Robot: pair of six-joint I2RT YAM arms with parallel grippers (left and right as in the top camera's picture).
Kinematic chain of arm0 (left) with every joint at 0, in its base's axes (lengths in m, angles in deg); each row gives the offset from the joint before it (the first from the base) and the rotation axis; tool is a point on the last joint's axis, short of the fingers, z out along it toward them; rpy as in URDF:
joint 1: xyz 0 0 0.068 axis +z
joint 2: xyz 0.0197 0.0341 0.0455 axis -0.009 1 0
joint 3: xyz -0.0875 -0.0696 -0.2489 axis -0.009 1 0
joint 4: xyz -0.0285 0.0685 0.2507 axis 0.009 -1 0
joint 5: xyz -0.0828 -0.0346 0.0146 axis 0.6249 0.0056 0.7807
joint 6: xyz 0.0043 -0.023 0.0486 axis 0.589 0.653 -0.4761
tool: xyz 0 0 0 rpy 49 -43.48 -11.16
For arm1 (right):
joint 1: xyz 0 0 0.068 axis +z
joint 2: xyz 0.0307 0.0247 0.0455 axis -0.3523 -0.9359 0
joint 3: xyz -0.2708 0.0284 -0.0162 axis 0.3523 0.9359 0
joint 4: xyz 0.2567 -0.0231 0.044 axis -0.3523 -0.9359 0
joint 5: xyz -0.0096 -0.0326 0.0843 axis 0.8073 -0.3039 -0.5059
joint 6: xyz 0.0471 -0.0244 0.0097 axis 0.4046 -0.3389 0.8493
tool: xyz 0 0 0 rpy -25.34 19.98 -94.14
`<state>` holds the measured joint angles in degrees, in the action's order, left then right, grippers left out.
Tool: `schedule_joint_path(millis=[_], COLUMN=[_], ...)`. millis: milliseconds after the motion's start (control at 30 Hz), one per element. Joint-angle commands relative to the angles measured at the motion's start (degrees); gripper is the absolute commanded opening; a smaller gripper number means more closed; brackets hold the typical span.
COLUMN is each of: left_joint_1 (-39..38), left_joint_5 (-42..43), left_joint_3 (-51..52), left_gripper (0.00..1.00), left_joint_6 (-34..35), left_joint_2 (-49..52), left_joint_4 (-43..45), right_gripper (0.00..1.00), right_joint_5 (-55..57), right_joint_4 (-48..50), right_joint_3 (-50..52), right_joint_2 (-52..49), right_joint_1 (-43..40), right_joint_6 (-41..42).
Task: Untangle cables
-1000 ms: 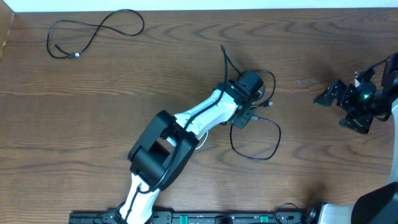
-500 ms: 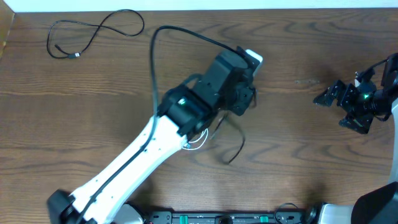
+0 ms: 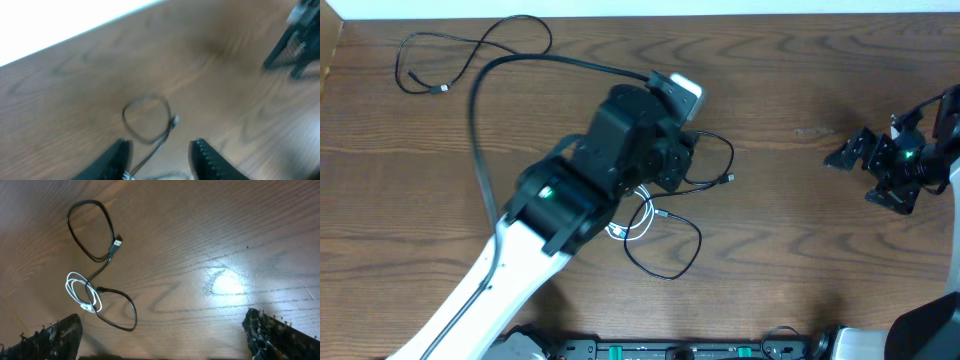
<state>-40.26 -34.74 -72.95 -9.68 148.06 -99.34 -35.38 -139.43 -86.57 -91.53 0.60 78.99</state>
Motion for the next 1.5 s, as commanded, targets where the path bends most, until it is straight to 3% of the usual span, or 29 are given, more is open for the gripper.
schedule_joint_path(millis=[0,200,367,400,667,900,1000,1133,1467], left_joint_1=[0.13,0.15,0.15,0.15,0.20,0.46,1.36,3.19,4.90], left_joint_5=[-0.13,-0.28,-7.54,-7.76,-7.58,-7.58,-7.58,-5.11,-1.73], left_joint_3=[-0.35,-0.35,-0.35,-0.35,-0.35,-0.35,-0.35,-0.35,-0.28], left_gripper=[0.61,0.76,0.87,0.96,0.96,0.79,0.77,0.59,0.56], left_joint_6=[-3.63,-8.37,-11.76,-13.25,-18.40,-19.80,-19.78,-19.82,-20.52], left_joint_2=[7.28,18.51,28.98,30.73,40.19,42.14,42.14,42.14,42.27], left_joint_4=[-2.78,-9.07,-12.61,-13.20,-13.29,-11.72,-10.73,-9.40,-9.01], right_gripper=[0.99,0.99,0.99,0.99,0.99,0.99,0.99,0.99,0.99], right_joint_5=[-0.79,-0.76,-0.76,-0.74,-0.74,-0.74,-0.74,-0.76,-0.74], right_joint_4=[0.22,-0.17,0.26,0.28,0.24,0.20,0.17,0.17,0.17], right_joint_3=[-0.26,-0.26,-0.26,-0.26,-0.26,-0.26,-0.26,-0.26,-0.26], right_joint_2=[0.74,0.74,0.74,0.74,0.74,0.74,0.74,0.74,0.74], right_joint_1=[-0.11,-0.11,-0.11,-0.11,-0.13,-0.11,-0.11,-0.11,-0.11], right_joint_6=[-0.81,-0.83,-0.83,-0.83,-0.83,-0.83,-0.83,-0.83,-0.83])
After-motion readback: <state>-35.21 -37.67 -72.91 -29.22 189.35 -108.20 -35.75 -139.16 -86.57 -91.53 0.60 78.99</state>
